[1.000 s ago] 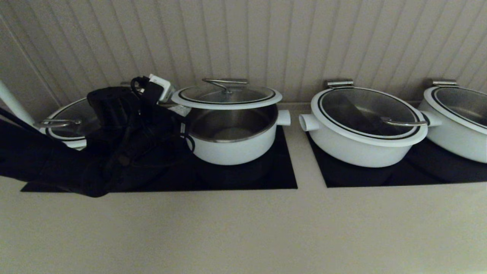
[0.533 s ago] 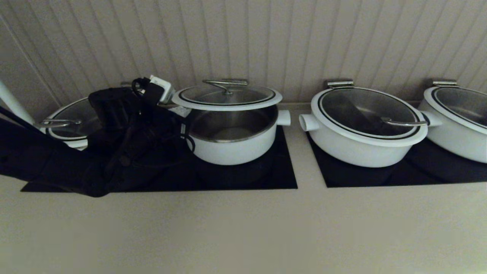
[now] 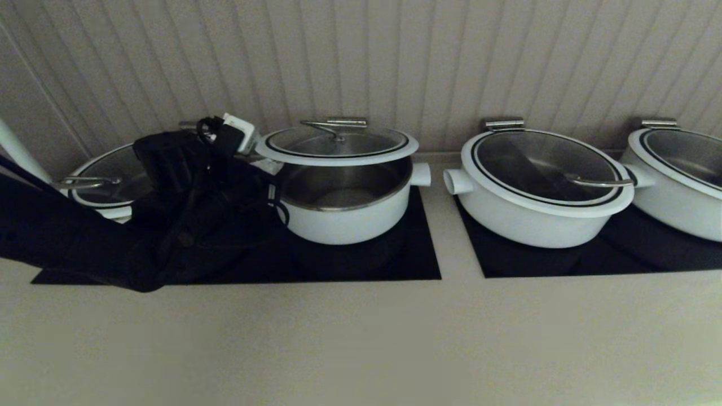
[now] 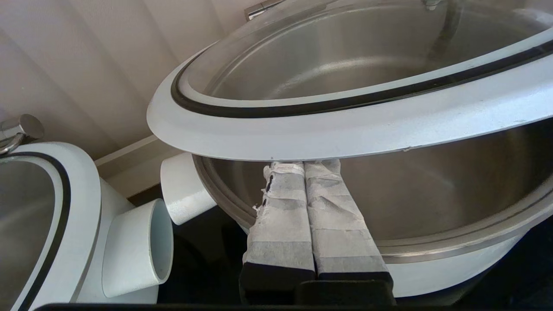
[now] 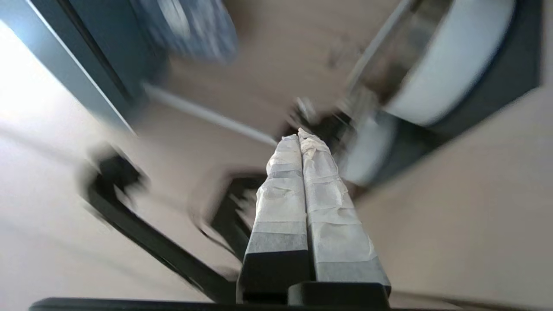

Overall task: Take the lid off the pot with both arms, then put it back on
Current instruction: Open the pot lid completely

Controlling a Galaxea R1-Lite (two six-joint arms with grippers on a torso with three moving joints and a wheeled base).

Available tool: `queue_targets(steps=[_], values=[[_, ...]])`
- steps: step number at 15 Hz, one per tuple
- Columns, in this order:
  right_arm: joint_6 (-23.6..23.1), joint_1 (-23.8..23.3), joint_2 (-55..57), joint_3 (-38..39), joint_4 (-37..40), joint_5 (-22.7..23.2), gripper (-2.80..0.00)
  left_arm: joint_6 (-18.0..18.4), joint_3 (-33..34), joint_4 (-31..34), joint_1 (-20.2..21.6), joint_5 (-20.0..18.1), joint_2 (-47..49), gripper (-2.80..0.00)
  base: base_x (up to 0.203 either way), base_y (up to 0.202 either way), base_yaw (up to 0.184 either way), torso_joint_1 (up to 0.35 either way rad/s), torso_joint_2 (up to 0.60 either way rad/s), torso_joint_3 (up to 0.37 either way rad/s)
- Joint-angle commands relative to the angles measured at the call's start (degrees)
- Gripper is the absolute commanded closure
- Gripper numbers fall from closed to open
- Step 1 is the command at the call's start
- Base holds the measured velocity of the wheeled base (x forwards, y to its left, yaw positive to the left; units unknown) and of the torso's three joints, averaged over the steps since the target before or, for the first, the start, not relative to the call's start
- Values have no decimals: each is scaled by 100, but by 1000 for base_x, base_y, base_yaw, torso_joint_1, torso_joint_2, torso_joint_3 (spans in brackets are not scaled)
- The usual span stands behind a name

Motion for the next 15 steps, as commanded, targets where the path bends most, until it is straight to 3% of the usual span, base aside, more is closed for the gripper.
queue_targets(steps=[1, 4, 8, 13, 15], values=[[-1187, 1, 1, 0, 346, 165, 0, 7, 9, -32, -1, -3, 22, 0, 0, 0, 0, 0, 0, 0], [-3133, 3, 2, 0, 1187, -50, 0, -19, 9, -33, -1, -3, 22, 0, 0, 0, 0, 0, 0, 0], [-4586, 2, 3, 0, 1413, -1010, 0, -19, 18, -32, -1, 6, 13, 0, 0, 0, 0, 0, 0, 0], [-6915, 2, 2, 0, 2301, -2649, 0, -28, 40, -40, -1, -3, 34, 0, 0, 0, 0, 0, 0, 0], [-7238, -1, 0, 0, 2619, -2908, 0, -19, 45, -40, -1, -3, 65, 0, 0, 0, 0, 0, 0, 0]])
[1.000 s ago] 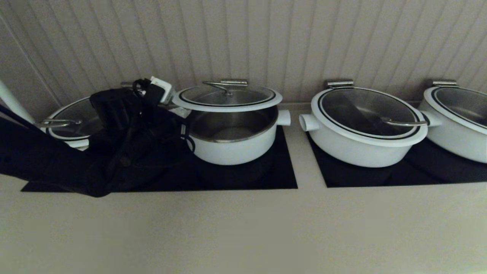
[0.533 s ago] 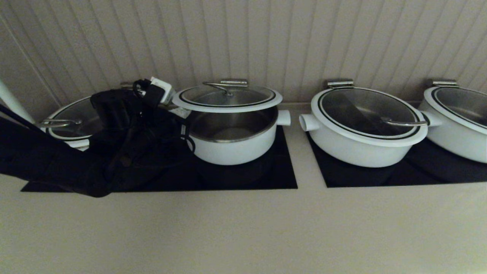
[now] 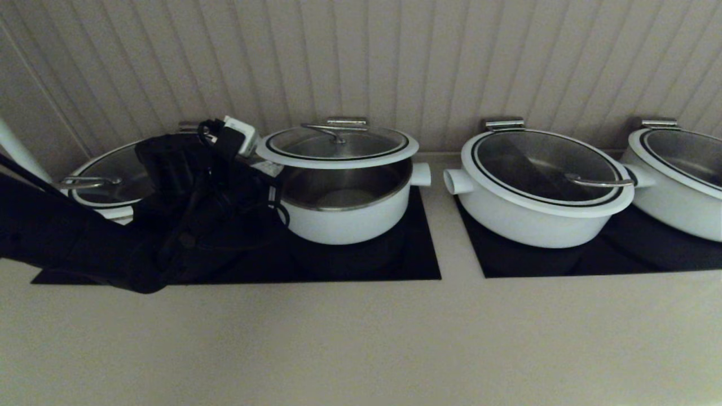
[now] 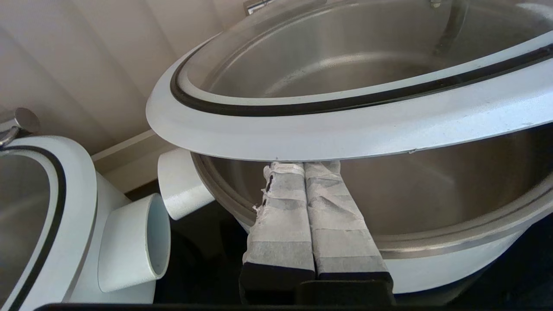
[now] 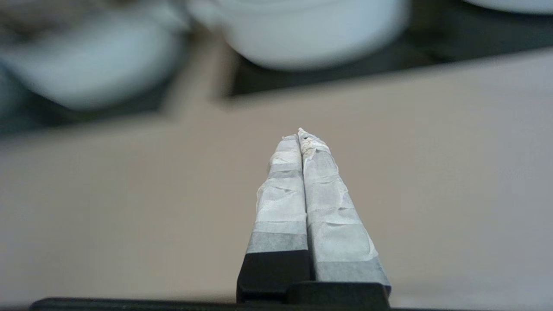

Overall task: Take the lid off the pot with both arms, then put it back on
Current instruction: Open the pot lid completely

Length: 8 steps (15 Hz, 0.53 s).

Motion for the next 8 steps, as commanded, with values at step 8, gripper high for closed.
queue_targets(steps=[8], values=[[-158, 0, 2, 0, 55, -63, 0, 11, -187, -38, -1, -4, 111, 0, 0, 0, 0, 0, 0, 0]])
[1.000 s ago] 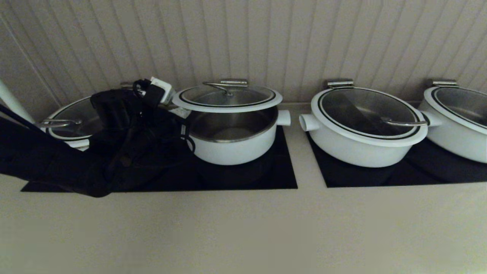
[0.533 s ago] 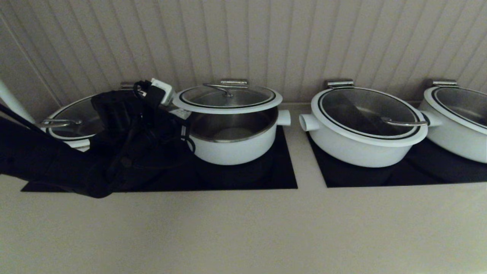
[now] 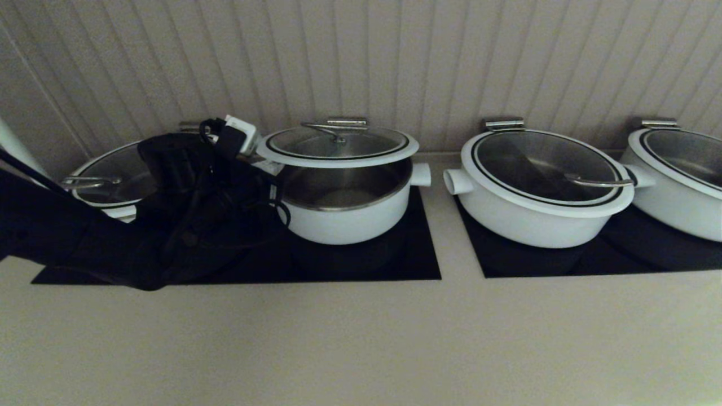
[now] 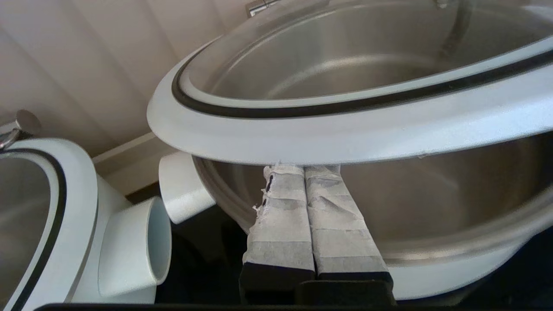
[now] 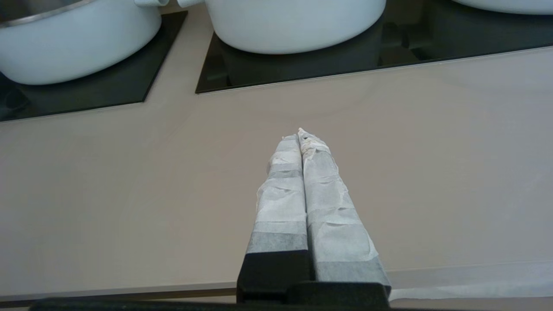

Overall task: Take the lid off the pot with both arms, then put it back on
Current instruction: Open the pot lid completely

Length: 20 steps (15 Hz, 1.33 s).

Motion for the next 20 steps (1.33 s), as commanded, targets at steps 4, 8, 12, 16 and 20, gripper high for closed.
queue_targets(steps=[4, 8, 12, 16, 20], values=[[-3, 2, 5, 0, 1, 1, 0, 16, -318, -29, -4, 3, 57, 0, 0, 0, 0, 0, 0, 0], [426, 6, 5, 0, 31, 1, 0, 36, -609, -12, -10, 3, -8, 0, 0, 0, 0, 0, 0, 0], [623, -2, 1, 0, 45, 1, 0, 62, -657, -31, -10, 3, -190, 0, 0, 0, 0, 0, 0, 0], [60, -2, 1, 0, 8, -10, 0, 71, -657, -55, -10, 3, -267, 0, 0, 0, 0, 0, 0, 0], [-859, -2, 0, 0, 160, 9, 0, 71, -657, -55, -68, -6, -212, 0, 0, 0, 0, 0, 0, 0]])
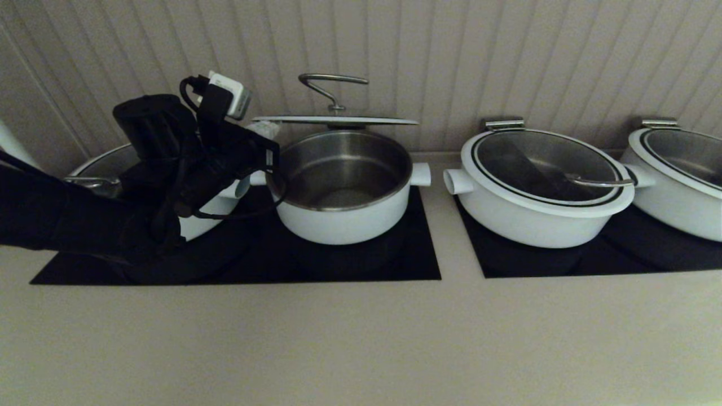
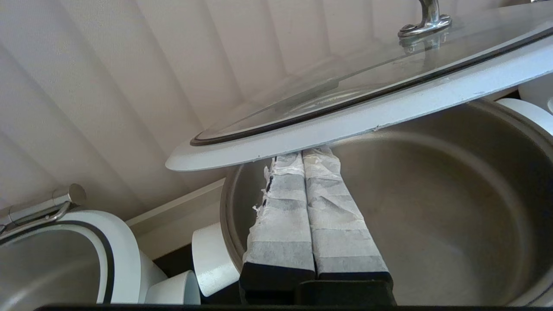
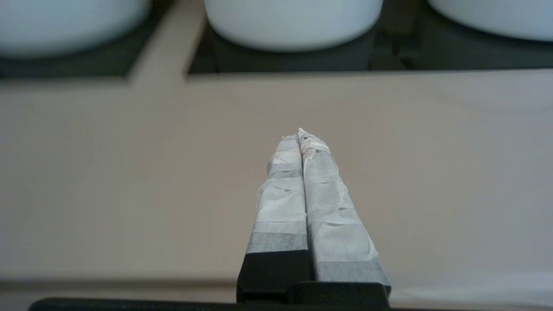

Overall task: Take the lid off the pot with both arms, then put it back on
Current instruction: Open the pot lid completely

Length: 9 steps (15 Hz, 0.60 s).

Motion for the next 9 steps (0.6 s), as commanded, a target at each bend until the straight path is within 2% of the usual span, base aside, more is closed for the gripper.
queue_targets(steps=[1, 5, 9], values=[[-81, 1, 9, 0, 13, 7, 0, 0, -40, -34, -91, -3, 41, 0, 0, 0, 0, 0, 0, 0], [-35, 1, 0, 0, 13, 7, 0, -2, -475, -34, -251, 6, 128, 0, 0, 0, 0, 0, 0, 0], [-35, 1, 0, 0, 13, 7, 0, 7, -562, -77, -350, 6, 96, 0, 0, 0, 0, 0, 0, 0]])
